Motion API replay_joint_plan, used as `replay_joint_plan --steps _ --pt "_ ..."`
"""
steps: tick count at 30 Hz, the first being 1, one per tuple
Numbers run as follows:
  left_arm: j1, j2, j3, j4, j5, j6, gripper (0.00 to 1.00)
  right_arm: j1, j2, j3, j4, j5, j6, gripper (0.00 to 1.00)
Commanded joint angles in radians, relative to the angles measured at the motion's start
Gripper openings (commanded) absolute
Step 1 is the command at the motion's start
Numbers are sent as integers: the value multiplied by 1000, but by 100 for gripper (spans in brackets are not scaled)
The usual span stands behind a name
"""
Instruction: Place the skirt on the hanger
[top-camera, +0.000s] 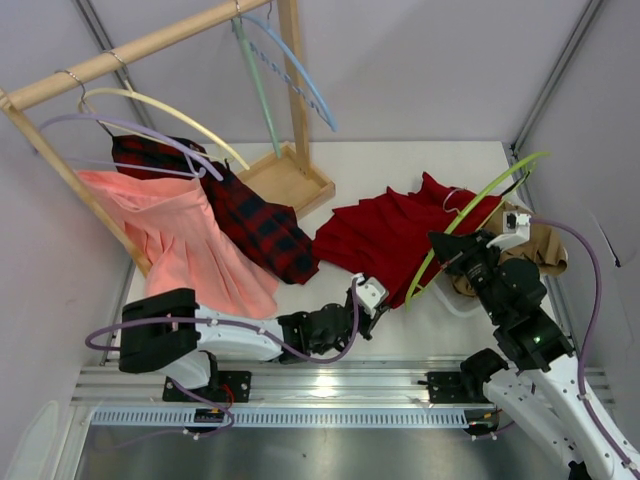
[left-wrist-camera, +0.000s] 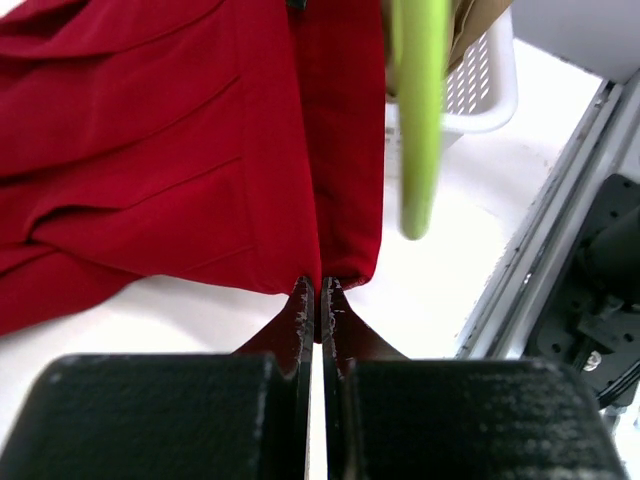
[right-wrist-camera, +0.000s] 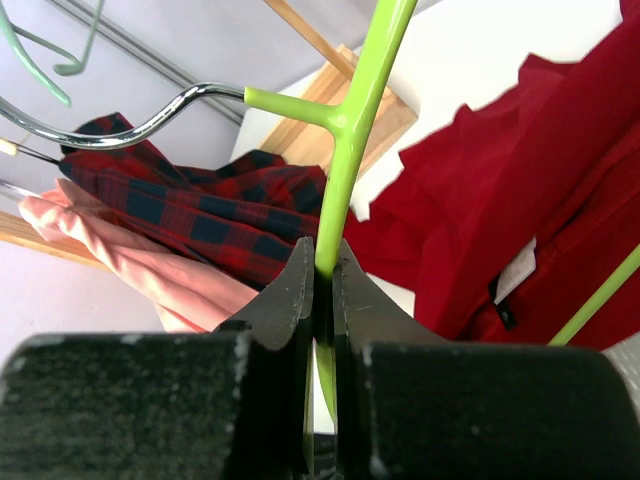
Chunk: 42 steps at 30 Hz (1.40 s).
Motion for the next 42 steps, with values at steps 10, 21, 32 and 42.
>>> replay_joint_plan --steps 10,21,32,42 --pt "-44 -24 -57 100 -58 -9 0 -9 52 -20 329 102 -13 0" --pt "-44 0 -71 119 -106 -10 0 -10 123 55 317 9 -34 0" --pt "-42 42 -82 155 -178 33 0 -12 210 259 -14 -152 -172 0" --pt "-27 54 -70 172 -227 56 1 -24 129 206 -188 -197 -226 0"
